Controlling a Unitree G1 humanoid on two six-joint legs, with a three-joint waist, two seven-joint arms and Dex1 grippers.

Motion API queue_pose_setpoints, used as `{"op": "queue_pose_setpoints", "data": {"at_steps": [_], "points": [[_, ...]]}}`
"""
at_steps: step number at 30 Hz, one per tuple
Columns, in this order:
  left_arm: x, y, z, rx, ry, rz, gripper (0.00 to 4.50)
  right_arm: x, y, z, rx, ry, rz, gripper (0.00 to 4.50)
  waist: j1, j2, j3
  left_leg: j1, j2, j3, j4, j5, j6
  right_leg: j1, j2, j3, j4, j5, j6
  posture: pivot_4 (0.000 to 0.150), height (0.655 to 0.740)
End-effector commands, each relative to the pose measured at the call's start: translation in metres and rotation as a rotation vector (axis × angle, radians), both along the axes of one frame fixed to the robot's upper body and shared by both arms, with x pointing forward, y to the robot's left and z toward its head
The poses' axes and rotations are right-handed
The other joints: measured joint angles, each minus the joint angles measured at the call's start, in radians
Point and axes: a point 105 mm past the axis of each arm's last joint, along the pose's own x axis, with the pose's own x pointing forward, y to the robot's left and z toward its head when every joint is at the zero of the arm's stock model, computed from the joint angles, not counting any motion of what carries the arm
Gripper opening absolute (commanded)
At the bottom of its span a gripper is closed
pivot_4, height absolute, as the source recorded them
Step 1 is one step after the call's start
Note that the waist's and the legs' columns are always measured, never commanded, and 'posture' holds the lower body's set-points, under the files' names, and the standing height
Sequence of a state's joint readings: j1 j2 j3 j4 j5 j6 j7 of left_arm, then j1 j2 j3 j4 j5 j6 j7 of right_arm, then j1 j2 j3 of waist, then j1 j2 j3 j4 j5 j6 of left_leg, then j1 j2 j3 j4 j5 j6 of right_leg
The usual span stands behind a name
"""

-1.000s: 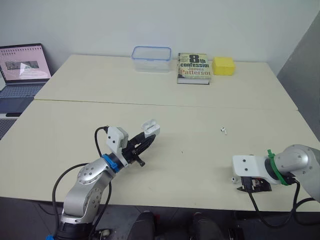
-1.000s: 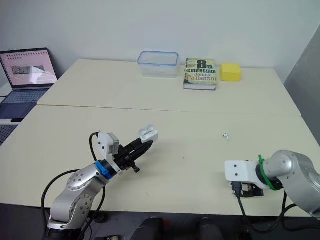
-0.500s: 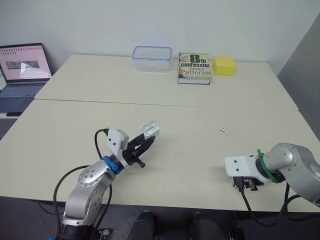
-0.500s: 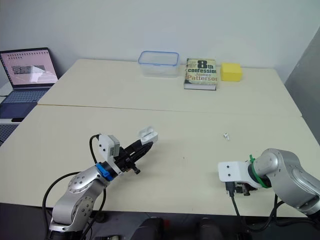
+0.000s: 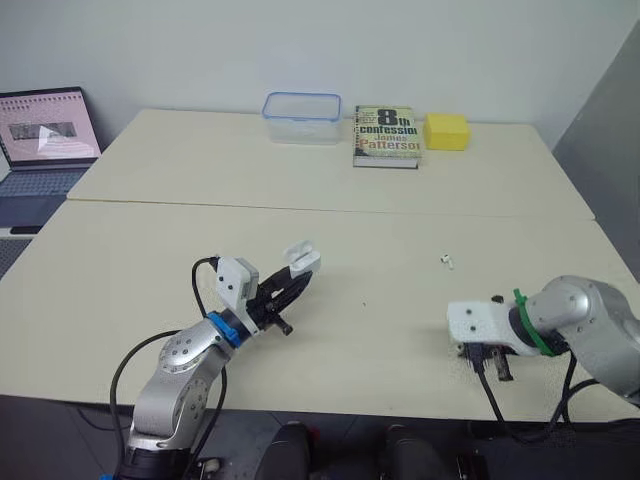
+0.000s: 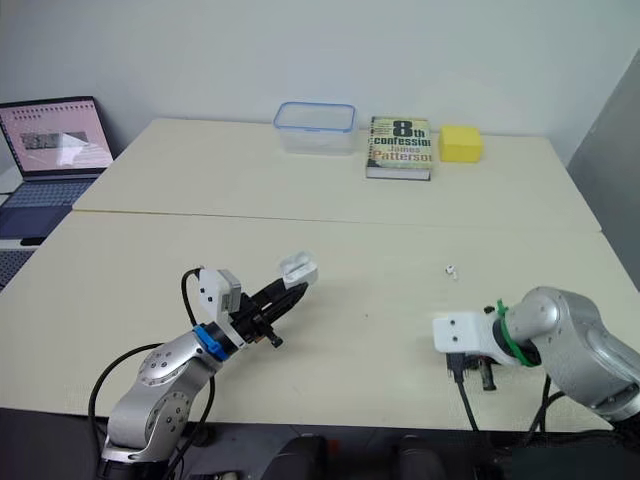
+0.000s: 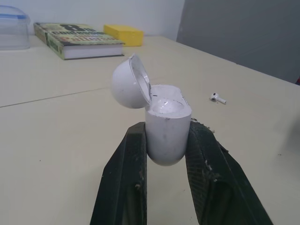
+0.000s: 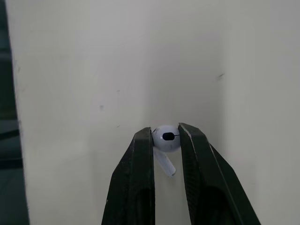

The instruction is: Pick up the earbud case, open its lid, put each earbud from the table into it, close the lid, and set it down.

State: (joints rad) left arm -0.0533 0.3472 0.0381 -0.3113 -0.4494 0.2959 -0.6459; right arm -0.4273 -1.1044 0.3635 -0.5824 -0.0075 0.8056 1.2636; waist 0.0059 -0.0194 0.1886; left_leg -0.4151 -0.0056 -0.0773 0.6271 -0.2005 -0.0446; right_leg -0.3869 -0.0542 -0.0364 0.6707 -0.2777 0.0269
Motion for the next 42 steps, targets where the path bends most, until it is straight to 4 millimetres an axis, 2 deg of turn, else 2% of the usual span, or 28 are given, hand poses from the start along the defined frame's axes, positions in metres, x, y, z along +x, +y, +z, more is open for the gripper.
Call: {"op": "queue_pose_setpoints", "data": {"at_steps": [1,4,6,8,10,15,20,29,42], "points": [[-0.003,-0.010,0.015,-0.018,-0.067,-0.042,0.76,0.016,0.018,0.040,0.199,-0.075,-0.055,0.40,-0.003,0.000,0.000,0.000,0.000,0.000,0.000,0.000,0.000,0.000,0.000,0.000,0.000,0.000,0.000,0.150,0.7400],[-0.001,-0.014,0.020,-0.036,-0.089,-0.043,0.76,0.028,0.041,0.066,0.424,-0.106,-0.101,0.40,-0.004,0.000,0.000,0.000,0.000,-0.001,0.000,0.000,0.000,0.000,0.000,0.000,0.001,0.000,0.000,0.150,0.7400],[-0.001,-0.020,0.025,-0.041,-0.120,-0.053,0.76,0.031,0.064,0.085,0.631,-0.115,-0.097,0.40,-0.004,0.000,0.000,0.000,0.000,-0.001,0.000,0.000,0.000,0.000,0.000,-0.001,0.001,0.000,0.000,0.150,0.7400],[-0.002,-0.027,0.030,-0.040,-0.155,-0.069,0.76,0.026,0.091,0.107,0.876,-0.119,-0.022,0.40,-0.005,-0.001,0.000,0.000,-0.001,-0.001,0.000,0.000,0.000,0.000,0.001,-0.001,0.001,0.000,0.000,0.150,0.7400],[-0.002,-0.033,0.034,-0.040,-0.182,-0.081,0.76,0.021,0.109,0.123,1.081,-0.129,0.017,0.40,-0.006,0.000,0.000,0.000,-0.001,-0.001,-0.001,0.000,0.000,-0.001,0.001,0.000,0.003,0.000,0.000,0.150,0.7400],[0.001,-0.039,0.038,-0.031,-0.231,-0.077,0.76,0.023,0.134,0.116,1.272,-0.013,-0.072,0.40,-0.005,0.000,0.000,0.000,-0.001,-0.001,0.000,0.000,0.000,-0.001,0.001,0.000,0.005,0.000,0.000,0.150,0.7400],[0.004,-0.041,0.041,-0.040,-0.259,-0.061,0.76,0.029,0.147,0.103,1.337,-0.057,-0.142,0.40,-0.008,0.000,0.000,0.001,-0.001,-0.001,0.000,0.000,0.000,-0.002,0.001,0.000,0.005,0.000,0.000,0.150,0.7400],[0.004,-0.041,0.042,-0.044,-0.274,-0.050,0.76,0.045,0.148,0.096,1.396,-0.127,-0.256,0.40,-0.011,0.000,0.000,0.001,-0.002,-0.001,0.000,0.000,0.000,-0.002,0.003,0.000,0.006,0.000,0.000,0.150,0.7400],[0.005,-0.039,0.044,-0.056,-0.275,-0.038,0.76,0.039,0.150,0.078,1.345,-0.114,-0.254,0.40,-0.011,0.000,0.000,0.001,-0.001,-0.001,-0.001,0.000,0.000,-0.002,0.003,0.000,0.006,0.000,0.000,0.150,0.7400]]}}
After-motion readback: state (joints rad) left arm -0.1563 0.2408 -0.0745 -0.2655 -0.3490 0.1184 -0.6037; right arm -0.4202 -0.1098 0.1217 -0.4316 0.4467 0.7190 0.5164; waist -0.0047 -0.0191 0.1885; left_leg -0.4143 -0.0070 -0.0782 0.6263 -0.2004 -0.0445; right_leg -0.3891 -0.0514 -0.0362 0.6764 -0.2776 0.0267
